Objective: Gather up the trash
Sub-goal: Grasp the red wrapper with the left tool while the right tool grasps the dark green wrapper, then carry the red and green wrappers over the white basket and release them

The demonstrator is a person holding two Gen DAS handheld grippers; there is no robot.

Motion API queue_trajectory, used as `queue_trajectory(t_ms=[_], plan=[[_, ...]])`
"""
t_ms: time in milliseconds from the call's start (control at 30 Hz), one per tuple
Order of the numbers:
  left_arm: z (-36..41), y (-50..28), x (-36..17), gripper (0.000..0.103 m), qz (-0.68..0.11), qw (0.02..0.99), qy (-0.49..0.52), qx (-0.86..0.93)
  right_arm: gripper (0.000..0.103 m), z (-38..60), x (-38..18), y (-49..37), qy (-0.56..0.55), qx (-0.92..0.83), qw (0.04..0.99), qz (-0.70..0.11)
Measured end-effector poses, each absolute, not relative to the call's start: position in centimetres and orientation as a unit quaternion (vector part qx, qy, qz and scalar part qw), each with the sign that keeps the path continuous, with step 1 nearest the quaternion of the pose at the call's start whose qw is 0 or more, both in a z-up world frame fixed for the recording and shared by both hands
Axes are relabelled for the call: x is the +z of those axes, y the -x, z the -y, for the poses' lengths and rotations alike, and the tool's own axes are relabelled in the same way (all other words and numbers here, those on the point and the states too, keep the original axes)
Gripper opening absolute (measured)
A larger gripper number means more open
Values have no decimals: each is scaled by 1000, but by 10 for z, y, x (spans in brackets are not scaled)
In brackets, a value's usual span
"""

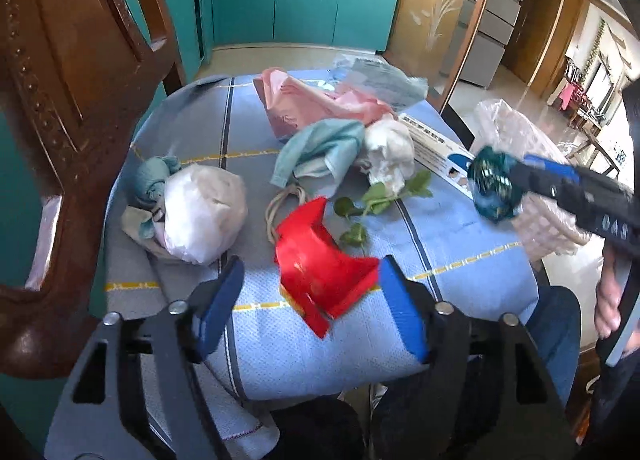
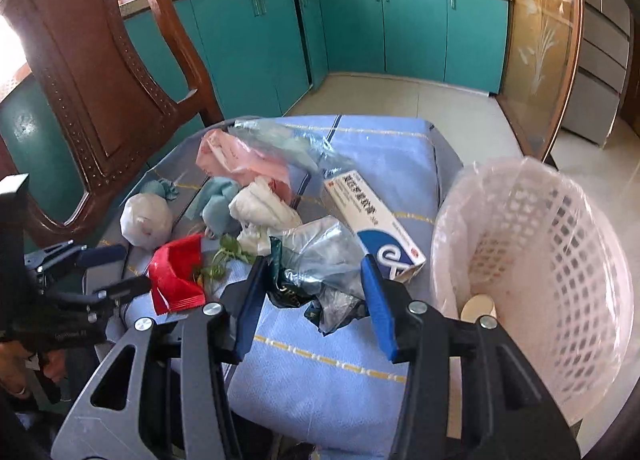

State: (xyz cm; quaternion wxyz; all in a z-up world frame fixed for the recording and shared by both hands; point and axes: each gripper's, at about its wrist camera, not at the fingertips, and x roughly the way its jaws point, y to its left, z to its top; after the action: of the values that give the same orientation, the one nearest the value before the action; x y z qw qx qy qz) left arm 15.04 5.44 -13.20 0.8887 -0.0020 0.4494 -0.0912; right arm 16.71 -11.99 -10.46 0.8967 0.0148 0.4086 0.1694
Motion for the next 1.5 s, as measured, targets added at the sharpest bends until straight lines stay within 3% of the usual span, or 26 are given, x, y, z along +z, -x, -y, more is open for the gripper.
queue_trajectory(t_ms=[67,233,300,367,467,533,767,1233,1500], plan=[[-51,-157,-135,80,-449,889,-13,-83,48,118,-106,-165,-10,170,896,-410],[-43,-177,-157,80,-485,871,-3,-74,48,113,-104,-160,-9,179,897,-405],[-44,-182,-167,69,-498,864,8,-66,48,112,-104,-159,-4,179,897,-404],[-44,-185,-177,42,-512,856,9,-65,48,108,-105,-157,8,176,898,-404],[-44,-182,-182,26,-513,856,2,-62,48,105,-106,-154,18,175,898,-402],[-44,-179,-182,21,-513,855,3,-70,48,104,-106,-153,19,175,899,-401],[-47,-161,-163,16,-491,867,14,-84,48,105,-105,-151,14,176,900,-398],[-36,-120,-70,16,-356,933,-49,-34,48,112,-70,-135,34,141,926,-349],[-30,-116,-52,16,-335,940,-53,-35,48,117,-58,-129,43,129,933,-332]])
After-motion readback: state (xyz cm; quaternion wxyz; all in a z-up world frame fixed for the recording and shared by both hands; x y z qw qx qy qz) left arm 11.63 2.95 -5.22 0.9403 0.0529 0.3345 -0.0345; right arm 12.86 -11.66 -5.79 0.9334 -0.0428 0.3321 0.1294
